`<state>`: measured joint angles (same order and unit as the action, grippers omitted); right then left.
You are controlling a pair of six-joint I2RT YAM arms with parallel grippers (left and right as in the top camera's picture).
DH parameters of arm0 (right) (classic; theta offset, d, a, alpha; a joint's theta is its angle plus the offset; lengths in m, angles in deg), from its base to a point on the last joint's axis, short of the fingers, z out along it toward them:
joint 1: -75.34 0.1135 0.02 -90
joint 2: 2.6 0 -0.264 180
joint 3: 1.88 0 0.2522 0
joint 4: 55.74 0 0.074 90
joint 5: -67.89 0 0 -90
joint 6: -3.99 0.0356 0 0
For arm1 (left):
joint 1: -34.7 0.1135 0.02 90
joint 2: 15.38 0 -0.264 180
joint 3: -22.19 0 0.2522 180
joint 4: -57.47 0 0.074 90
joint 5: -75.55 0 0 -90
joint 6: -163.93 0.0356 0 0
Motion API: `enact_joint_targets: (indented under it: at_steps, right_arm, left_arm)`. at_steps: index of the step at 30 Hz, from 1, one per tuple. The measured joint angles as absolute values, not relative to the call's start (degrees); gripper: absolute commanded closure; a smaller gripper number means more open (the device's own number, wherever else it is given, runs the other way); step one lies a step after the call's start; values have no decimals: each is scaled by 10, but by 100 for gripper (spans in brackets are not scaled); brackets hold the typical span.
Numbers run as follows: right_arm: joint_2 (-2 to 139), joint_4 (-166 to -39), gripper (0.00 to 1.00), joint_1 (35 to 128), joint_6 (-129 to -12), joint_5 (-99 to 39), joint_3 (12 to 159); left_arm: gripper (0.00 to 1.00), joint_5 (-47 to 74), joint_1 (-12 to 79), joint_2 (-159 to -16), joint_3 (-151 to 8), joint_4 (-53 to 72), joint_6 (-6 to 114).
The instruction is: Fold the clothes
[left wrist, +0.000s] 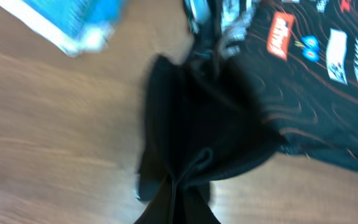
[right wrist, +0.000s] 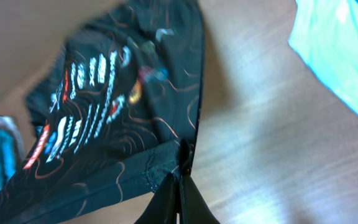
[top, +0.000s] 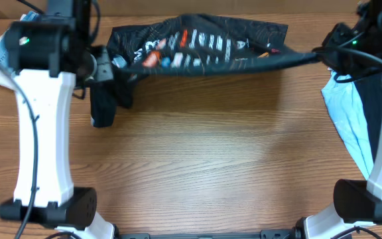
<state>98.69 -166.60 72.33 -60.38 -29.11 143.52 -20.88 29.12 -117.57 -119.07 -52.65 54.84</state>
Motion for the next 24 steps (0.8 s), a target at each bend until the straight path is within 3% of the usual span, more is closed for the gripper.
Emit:
enact_joint_targets:
  at_steps: [1, 4, 7, 8, 10, 15, 17, 21, 24]
  right_arm:
    - [987, -1666, 79, 723, -603, -291, 1419]
    - [987, -1666, 78, 723, -604, -285, 1376]
    - [987, -1666, 78, 723, -605, -270, 1337]
    - [987, -1666, 76, 723, -606, -264, 1324]
    - [987, -1666, 56, 723, -602, -258, 1301]
    - [987, -1665, 32, 723, -603, -242, 1254]
    - [987, -1661, 27, 723, -605, -238, 1237]
    - [987, -1641, 27, 723, -606, -235, 1191]
    - [987, -1598, 28, 723, -606, -238, 1137]
  left_arm:
    - [76, -198, 291, -1182, -1172, -527, 552]
    - [91, -175, 291, -1196, -1118, -528, 557]
    - [90, -162, 291, -1210, -1064, -527, 565]
    - [82, -159, 291, -1215, -1045, -527, 566]
    - [71, -152, 291, -1225, -1009, -519, 570]
    - [22, -130, 291, -1240, -925, -461, 585]
    - [21, -123, 291, -1242, -897, -439, 589]
    - [20, -115, 291, -1242, -856, -391, 591]
    - [28, -113, 291, -1242, -824, -349, 592]
